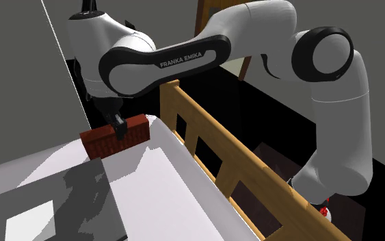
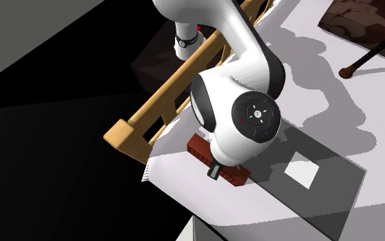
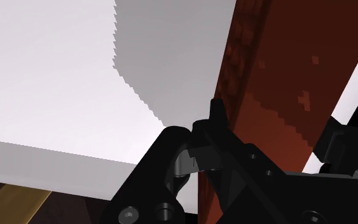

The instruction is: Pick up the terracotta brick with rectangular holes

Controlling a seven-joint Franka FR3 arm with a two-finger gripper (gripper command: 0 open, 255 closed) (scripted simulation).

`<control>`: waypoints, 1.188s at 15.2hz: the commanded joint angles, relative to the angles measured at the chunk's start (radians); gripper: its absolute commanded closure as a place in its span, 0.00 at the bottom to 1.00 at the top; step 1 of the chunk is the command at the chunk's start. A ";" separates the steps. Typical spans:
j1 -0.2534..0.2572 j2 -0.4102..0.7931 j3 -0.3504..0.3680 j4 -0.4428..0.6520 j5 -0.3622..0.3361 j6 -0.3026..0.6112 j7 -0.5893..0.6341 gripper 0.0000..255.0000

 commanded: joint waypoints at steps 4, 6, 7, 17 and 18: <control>0.000 -0.003 0.002 0.009 0.003 -0.012 -0.004 1.00; 0.003 -0.008 0.005 0.028 0.008 -0.035 -0.008 1.00; 0.004 -0.011 0.006 0.039 0.010 -0.047 -0.010 1.00; 0.032 -0.022 0.014 0.165 0.024 -0.173 -0.031 1.00; 0.036 -0.021 0.014 0.180 0.025 -0.187 -0.033 1.00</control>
